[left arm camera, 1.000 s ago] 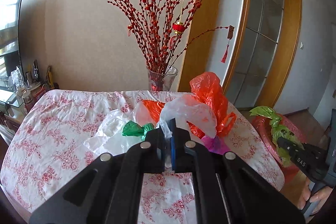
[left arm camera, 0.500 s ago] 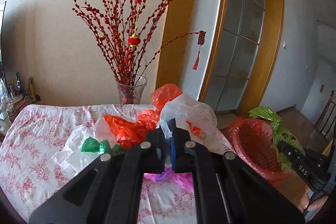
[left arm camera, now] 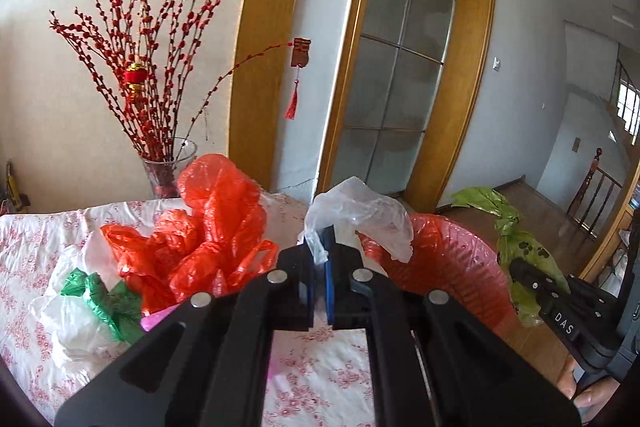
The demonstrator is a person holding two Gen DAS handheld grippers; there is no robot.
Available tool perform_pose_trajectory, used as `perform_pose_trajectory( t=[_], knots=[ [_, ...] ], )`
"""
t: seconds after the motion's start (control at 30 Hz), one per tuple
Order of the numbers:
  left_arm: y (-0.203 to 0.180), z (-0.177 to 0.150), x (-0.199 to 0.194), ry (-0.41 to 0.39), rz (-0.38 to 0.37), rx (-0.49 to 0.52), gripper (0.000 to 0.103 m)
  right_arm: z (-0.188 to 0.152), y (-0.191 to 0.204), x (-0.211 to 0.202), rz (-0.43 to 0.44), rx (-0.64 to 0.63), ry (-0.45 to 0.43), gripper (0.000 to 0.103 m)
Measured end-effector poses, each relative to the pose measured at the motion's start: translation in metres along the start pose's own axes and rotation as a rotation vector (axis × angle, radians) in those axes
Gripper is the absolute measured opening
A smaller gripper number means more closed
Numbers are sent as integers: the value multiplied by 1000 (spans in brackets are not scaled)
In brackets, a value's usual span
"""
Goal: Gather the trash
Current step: 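Carry the white bag and the green bag over the red-lined bin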
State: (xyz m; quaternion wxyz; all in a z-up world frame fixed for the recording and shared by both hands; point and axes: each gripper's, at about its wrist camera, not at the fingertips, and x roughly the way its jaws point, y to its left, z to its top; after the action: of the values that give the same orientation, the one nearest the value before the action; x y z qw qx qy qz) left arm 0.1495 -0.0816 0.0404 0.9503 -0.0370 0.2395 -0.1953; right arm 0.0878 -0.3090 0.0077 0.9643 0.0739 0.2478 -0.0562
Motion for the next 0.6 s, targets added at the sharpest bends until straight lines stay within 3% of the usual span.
perform_pose_trajectory(
  t=[0.6],
  knots=[
    [-76,-8,76,94,-156,46,5,3,-58,18,-59,88,7,4]
  ],
)
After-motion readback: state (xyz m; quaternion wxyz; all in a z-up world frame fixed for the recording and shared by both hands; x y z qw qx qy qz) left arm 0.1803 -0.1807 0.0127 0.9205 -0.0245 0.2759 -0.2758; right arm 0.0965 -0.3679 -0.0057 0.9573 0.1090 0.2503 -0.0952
